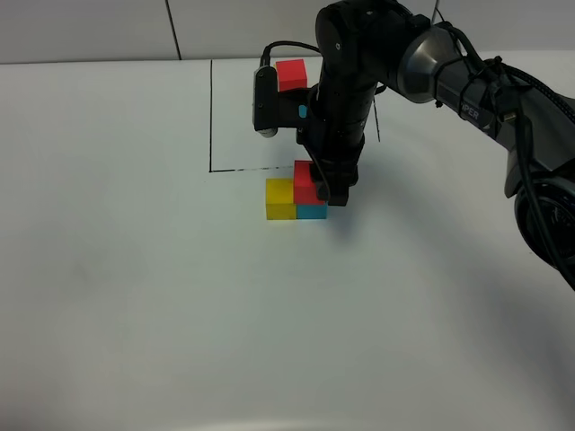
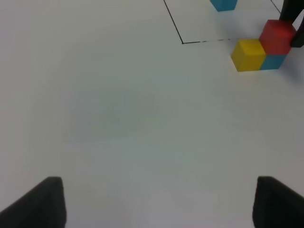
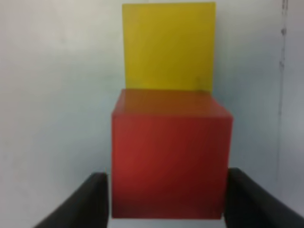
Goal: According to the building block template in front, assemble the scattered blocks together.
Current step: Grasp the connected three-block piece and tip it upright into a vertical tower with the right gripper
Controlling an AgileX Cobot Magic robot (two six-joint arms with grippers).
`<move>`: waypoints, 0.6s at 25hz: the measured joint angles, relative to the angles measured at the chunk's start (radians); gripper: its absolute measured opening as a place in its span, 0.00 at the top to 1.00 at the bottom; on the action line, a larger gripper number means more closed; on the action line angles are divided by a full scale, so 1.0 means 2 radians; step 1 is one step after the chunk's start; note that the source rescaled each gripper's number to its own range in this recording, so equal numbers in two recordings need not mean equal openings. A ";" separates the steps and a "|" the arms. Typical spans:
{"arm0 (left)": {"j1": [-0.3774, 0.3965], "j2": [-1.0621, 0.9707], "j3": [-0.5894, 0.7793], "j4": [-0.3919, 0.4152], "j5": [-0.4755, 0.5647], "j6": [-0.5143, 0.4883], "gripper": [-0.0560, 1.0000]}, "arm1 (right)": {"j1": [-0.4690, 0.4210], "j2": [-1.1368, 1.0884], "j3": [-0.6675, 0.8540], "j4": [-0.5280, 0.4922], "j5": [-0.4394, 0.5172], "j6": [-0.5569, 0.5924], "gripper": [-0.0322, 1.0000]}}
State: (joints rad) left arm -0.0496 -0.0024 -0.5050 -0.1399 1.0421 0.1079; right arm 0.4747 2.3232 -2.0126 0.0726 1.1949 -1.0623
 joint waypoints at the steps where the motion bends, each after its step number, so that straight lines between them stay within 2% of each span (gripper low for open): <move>1: 0.000 0.000 0.000 0.000 0.000 0.000 0.23 | 0.000 0.000 0.000 -0.003 0.000 0.000 0.70; 3: 0.000 0.000 0.000 0.000 0.000 0.000 0.23 | 0.000 -0.004 0.000 -0.012 0.003 0.000 0.50; 6: 0.000 0.000 0.000 0.000 0.000 0.000 0.23 | 0.000 -0.018 0.000 -0.021 0.008 0.010 0.31; 9: 0.000 0.000 0.000 0.000 0.000 0.000 0.23 | 0.000 -0.036 0.000 -0.021 0.009 0.033 0.26; 15: 0.000 0.000 0.000 0.000 0.000 0.000 0.23 | -0.002 -0.071 0.025 -0.022 0.009 0.100 0.25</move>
State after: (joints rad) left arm -0.0496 -0.0024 -0.5050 -0.1399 1.0421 0.1070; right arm 0.4707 2.1817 -1.9622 0.0286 1.2131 -0.8621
